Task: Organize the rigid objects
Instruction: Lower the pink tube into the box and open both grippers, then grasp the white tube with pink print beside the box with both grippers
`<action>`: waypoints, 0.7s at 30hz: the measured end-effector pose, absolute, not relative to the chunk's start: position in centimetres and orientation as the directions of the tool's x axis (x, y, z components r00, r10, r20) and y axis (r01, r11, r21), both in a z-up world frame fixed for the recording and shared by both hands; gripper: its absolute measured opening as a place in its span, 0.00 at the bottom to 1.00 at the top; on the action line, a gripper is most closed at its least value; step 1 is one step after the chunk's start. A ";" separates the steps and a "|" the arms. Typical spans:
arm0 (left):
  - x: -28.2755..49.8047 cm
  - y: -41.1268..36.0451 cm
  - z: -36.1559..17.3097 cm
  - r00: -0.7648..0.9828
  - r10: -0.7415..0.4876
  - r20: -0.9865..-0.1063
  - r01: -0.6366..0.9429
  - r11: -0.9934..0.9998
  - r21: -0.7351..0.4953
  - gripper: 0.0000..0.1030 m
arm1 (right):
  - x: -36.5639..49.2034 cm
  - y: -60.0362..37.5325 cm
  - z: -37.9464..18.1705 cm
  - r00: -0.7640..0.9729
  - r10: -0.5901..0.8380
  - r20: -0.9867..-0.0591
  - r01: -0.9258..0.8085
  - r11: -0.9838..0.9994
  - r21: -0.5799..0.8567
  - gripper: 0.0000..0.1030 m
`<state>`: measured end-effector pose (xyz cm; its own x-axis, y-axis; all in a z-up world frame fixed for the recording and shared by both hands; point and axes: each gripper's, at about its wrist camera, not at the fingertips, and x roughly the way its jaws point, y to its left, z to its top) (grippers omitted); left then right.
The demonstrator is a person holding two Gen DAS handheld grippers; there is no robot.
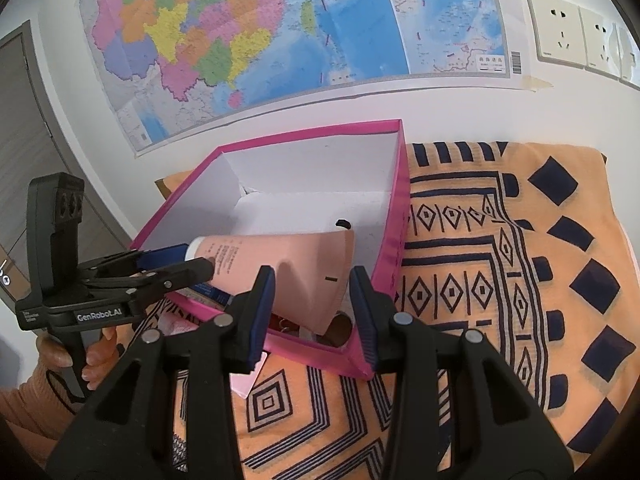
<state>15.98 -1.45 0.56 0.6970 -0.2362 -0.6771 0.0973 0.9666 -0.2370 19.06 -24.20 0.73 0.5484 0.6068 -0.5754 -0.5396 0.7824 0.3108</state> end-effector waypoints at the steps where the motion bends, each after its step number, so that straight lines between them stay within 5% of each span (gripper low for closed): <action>1: 15.9 -1.5 0.6 0.701 -0.235 -0.674 0.101 0.967 -0.232 0.62 | 19.0 -24.2 0.8 0.550 0.606 -0.575 -0.538 0.783 0.311 0.40; 21: 6.2 3.5 2.5 0.814 -0.111 -0.570 0.011 0.984 -0.176 0.64 | 13.1 -23.9 1.4 0.465 0.731 -0.500 -0.658 0.663 0.356 0.42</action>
<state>6.22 3.47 2.53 0.8138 -0.1114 -0.5704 0.0113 0.9843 -0.1761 13.12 -23.86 1.42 0.4653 0.7306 -0.4997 -0.6584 0.6630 0.3563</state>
